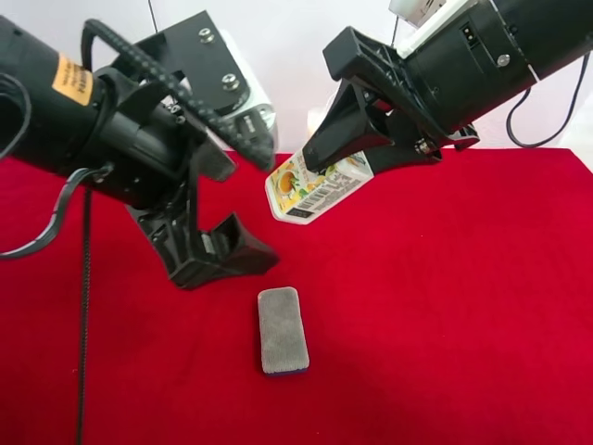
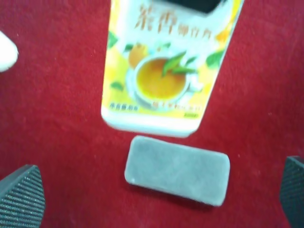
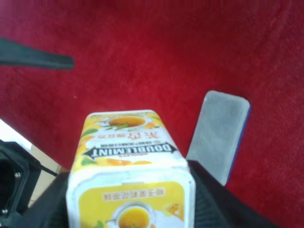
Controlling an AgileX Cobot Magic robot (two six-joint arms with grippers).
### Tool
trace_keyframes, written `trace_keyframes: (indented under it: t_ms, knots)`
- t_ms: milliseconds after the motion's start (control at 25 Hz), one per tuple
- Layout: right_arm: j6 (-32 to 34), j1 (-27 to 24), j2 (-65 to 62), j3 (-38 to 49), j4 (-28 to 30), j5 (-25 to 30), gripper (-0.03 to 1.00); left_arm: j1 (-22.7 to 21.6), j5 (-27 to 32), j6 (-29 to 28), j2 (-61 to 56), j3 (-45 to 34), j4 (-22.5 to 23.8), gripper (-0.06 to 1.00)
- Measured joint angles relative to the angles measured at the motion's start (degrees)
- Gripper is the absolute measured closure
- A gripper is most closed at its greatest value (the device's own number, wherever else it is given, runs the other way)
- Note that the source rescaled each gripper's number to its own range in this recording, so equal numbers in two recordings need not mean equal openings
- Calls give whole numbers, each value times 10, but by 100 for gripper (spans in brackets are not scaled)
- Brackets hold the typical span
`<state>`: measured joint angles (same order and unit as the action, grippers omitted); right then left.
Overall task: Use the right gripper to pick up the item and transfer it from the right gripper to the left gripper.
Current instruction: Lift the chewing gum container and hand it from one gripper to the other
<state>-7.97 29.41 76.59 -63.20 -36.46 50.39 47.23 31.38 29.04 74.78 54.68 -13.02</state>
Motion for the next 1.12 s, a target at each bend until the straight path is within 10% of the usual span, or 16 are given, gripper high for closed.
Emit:
trace_keyframes:
  t_ms: [1120]
  knots:
    - [-25,0,0,0,-26,-16,95,1,-64,94,38,6,-86,-6]
